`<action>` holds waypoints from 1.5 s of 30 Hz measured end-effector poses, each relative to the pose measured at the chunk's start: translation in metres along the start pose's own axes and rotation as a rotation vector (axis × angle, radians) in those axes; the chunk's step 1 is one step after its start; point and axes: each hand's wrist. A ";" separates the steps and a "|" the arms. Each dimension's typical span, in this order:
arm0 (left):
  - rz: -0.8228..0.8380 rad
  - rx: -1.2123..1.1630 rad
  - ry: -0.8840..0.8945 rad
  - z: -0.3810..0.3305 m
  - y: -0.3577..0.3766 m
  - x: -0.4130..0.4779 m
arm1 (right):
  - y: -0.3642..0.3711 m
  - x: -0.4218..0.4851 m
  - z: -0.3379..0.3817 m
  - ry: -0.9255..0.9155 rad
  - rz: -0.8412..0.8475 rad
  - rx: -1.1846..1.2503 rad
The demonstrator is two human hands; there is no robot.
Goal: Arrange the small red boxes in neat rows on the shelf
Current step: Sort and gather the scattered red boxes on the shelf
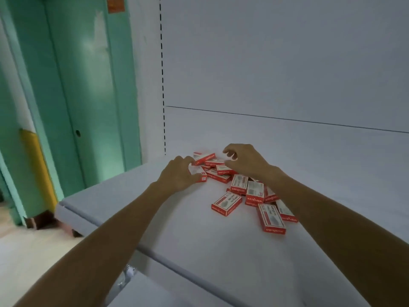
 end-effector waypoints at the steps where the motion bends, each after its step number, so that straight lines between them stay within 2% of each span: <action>1: 0.012 0.017 -0.002 0.002 0.002 0.006 | 0.004 0.000 -0.002 0.030 0.000 -0.005; 9: 0.104 0.117 0.045 0.014 0.024 0.039 | 0.027 0.006 -0.011 0.227 0.010 -0.094; 17: 0.229 0.077 0.148 0.025 0.022 0.052 | 0.041 0.016 -0.015 0.262 0.133 -0.149; 21: 0.253 0.058 0.148 0.028 0.018 0.050 | 0.042 0.017 -0.009 0.238 0.098 -0.179; 24: 0.202 0.072 0.183 0.030 0.012 0.043 | 0.041 0.016 -0.002 0.193 0.064 -0.219; 29: 0.152 -0.069 0.280 0.018 -0.005 0.034 | 0.028 0.003 0.007 0.193 -0.051 -0.249; 35: 0.235 -0.145 0.496 -0.036 -0.003 0.009 | -0.002 -0.065 0.001 0.302 -0.138 -0.360; 45: 0.424 -0.308 0.845 -0.203 0.052 -0.096 | -0.115 -0.271 -0.005 0.753 -0.240 -0.475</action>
Point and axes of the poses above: each hand's wrist, its own x-axis towards the middle knuckle, its own y-axis out of the palm, z = x × y, and after that the axes turned 6 degrees about -y, right-handed
